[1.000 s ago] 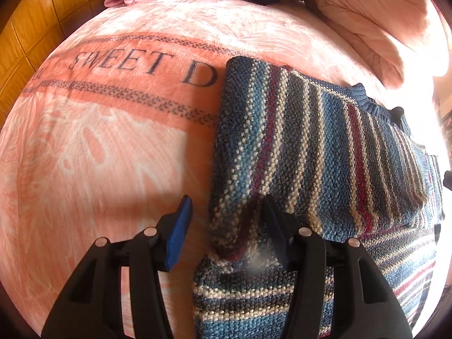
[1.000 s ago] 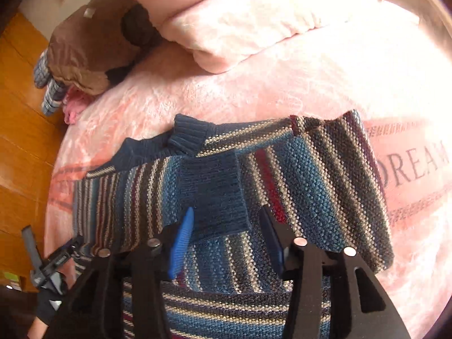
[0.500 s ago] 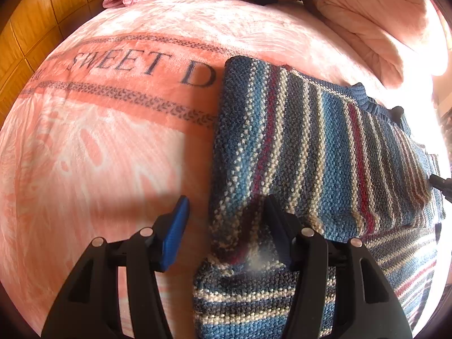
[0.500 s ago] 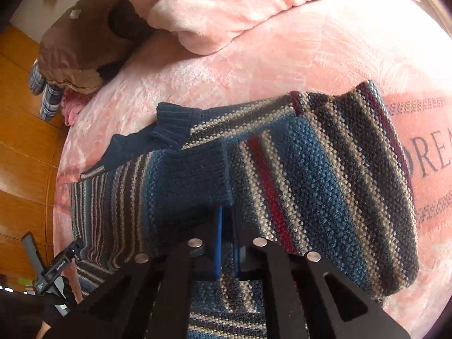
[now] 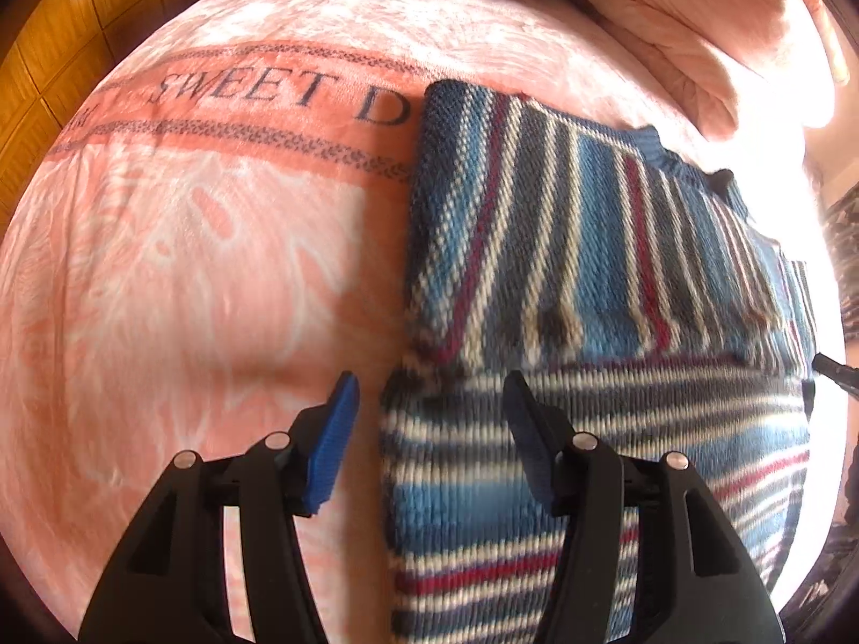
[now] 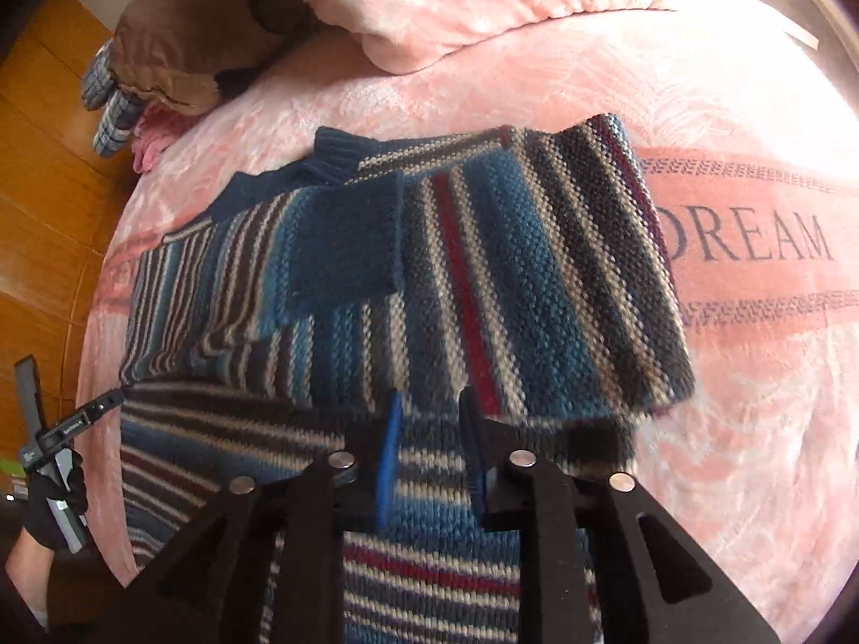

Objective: Fold small clothes
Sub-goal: 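Grasp the ribbed hem with both tools, then lift the hem with both tools and fold it toward the collar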

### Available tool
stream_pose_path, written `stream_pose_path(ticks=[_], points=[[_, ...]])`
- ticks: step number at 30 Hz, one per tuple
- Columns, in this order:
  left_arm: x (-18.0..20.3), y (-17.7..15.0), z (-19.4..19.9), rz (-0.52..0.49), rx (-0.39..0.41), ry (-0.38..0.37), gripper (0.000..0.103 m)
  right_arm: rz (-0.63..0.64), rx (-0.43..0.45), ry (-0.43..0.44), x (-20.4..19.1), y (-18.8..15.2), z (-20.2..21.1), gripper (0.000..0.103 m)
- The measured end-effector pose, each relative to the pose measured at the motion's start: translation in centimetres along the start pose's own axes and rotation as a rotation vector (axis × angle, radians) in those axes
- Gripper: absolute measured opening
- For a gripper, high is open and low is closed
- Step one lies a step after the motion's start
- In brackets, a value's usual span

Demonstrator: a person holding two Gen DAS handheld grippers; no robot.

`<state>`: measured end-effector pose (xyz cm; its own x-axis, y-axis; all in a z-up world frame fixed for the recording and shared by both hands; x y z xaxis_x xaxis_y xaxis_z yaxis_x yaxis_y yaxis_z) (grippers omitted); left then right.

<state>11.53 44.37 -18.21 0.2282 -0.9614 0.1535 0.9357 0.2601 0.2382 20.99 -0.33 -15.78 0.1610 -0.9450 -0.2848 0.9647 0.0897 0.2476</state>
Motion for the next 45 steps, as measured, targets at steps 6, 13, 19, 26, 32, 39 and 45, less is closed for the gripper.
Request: stream_pose_path(ticks=[6,13,19,26,32,39,45], points=[[0.8,-11.5,3.1,-0.044,-0.174,-0.042,0.056,0.035,-0.011,-0.042,0.3,-10.6,6.4,0.066],[0.9,-21.1,3.3,0.066,-0.343,-0.043,0.056,-0.150,-0.085,-0.033,2.9,-21.6,7.2,0.071],[1.5,-24.7,2.3,0.153,-0.369,-0.065,0.056,-0.178,-0.196,-0.089,3.7,-26.4,4.5,0.071],[1.7,-26.7,1.5,0.204,-0.344,-0.072,0.056,-0.215,-0.236,-0.042,3.3,-29.2,3.6,0.067],[1.8,-27.8,1.9,0.234,-0.362,-0.104,0.039,-0.235,-0.261,-0.010,3.2,-30.8,3.2,0.051],[3.8,-29.6,3.2,0.263,-0.334,-0.156,0.009,-0.310,-0.248,0.127,3.2,-30.6,3.8,0.011],[5.4,-26.7,7.8,0.324,-0.224,-0.353,0.008,-0.391,-0.142,0.334,3.8,-27.3,7.7,0.010]])
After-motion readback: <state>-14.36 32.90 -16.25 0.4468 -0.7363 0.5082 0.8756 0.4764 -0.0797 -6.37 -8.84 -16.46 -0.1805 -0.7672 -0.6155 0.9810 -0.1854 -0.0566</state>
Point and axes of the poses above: each gripper's, at about its wrist camera, not at the fingertips, and z roughly against the way its jaws point, x to its right, y to its top, the point moved 7 cm from there along -z, roughly the way its jaws point, and after that the axes turned 2 degrees about -x, right-handed, at the moved point
